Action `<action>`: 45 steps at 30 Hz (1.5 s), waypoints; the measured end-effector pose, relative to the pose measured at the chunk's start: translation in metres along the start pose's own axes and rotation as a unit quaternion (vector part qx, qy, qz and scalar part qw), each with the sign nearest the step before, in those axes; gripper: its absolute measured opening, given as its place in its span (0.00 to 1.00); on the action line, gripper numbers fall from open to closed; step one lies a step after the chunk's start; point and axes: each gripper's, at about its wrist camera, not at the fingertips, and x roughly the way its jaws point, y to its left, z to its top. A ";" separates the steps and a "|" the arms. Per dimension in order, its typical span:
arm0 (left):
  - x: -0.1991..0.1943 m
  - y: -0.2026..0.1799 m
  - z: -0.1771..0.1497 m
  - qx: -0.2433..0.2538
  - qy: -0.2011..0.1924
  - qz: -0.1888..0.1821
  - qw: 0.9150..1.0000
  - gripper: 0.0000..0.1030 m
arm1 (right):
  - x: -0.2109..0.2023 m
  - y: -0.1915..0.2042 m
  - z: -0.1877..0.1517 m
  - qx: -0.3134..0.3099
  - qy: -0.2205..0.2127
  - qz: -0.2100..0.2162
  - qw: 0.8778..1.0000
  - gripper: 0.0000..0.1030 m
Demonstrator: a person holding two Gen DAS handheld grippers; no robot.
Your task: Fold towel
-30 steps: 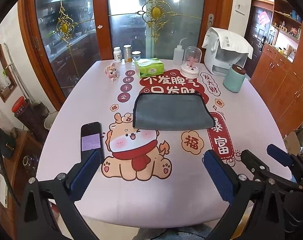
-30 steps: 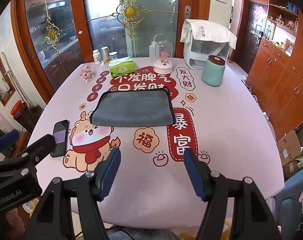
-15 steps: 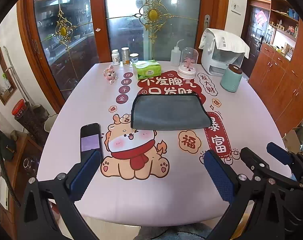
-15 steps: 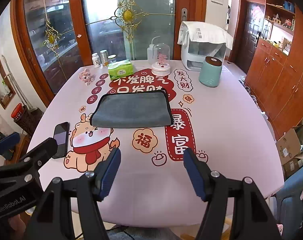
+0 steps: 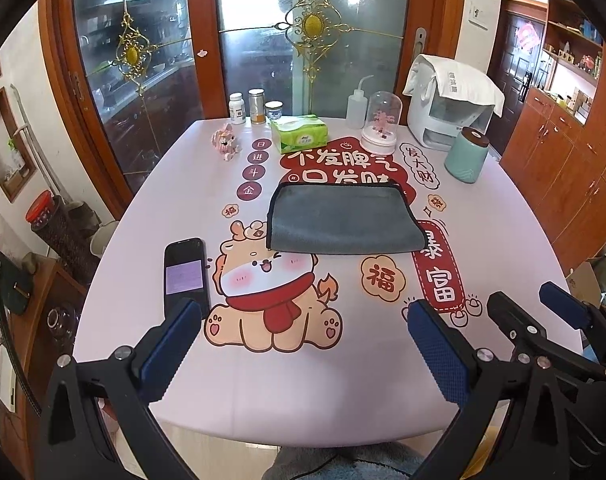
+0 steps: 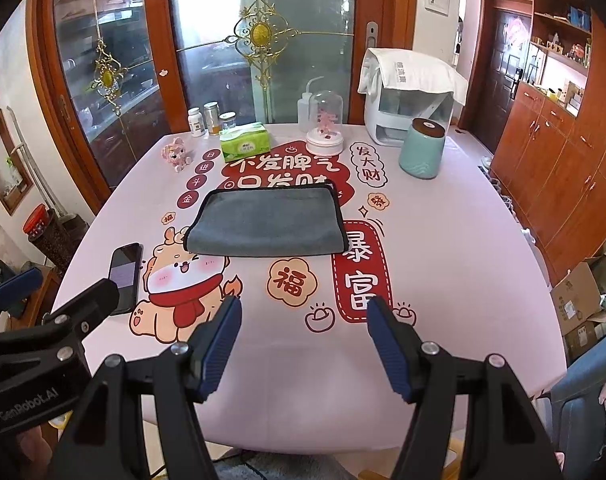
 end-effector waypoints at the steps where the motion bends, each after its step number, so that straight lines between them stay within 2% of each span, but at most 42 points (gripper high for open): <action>1: 0.000 0.000 0.000 0.000 0.000 0.000 1.000 1.00 | -0.001 0.000 0.000 0.000 -0.001 0.000 1.000 0.64; 45: 0.011 0.005 -0.002 -0.004 0.017 0.005 1.000 1.00 | 0.010 0.002 0.002 -0.004 0.015 -0.001 1.000 0.64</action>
